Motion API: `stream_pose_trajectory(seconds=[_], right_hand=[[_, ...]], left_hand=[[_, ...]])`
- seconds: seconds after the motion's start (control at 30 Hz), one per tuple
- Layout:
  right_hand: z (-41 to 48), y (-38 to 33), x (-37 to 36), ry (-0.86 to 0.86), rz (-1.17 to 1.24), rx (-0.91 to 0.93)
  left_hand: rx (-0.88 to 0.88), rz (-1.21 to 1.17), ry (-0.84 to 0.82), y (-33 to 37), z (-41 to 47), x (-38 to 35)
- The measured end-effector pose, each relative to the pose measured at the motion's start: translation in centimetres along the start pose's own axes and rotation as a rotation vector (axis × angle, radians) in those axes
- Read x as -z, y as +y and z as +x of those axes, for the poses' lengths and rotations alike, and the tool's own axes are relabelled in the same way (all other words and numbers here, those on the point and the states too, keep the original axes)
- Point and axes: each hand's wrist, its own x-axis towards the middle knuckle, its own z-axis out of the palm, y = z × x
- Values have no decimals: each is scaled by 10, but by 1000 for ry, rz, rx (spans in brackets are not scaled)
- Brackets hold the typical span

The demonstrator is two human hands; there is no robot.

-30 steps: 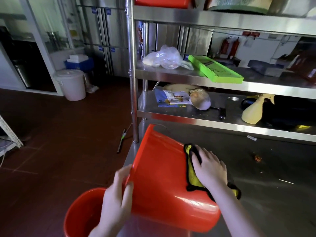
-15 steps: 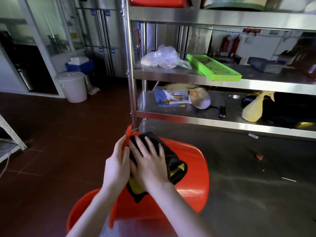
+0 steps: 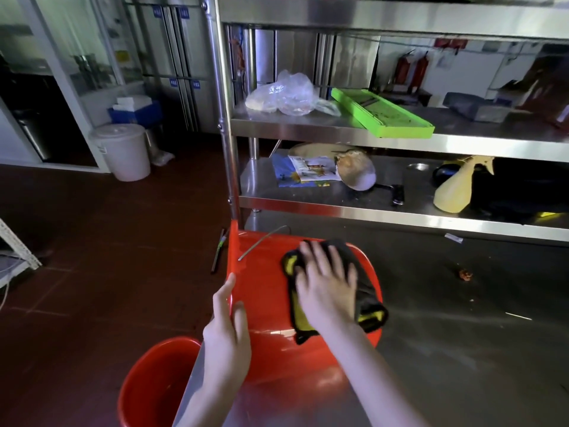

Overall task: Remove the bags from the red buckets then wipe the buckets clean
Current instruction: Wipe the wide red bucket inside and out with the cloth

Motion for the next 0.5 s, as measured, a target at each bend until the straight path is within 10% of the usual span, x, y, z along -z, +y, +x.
stream_pose_trajectory(seconds=[0.13, 0.5], right_hand=[[-15, -69, 0, 66, 45, 307], [-50, -32, -8, 93, 103, 287]], left_hand=[[37, 3, -8, -4, -4, 12], [234, 540, -153, 77, 89, -15]])
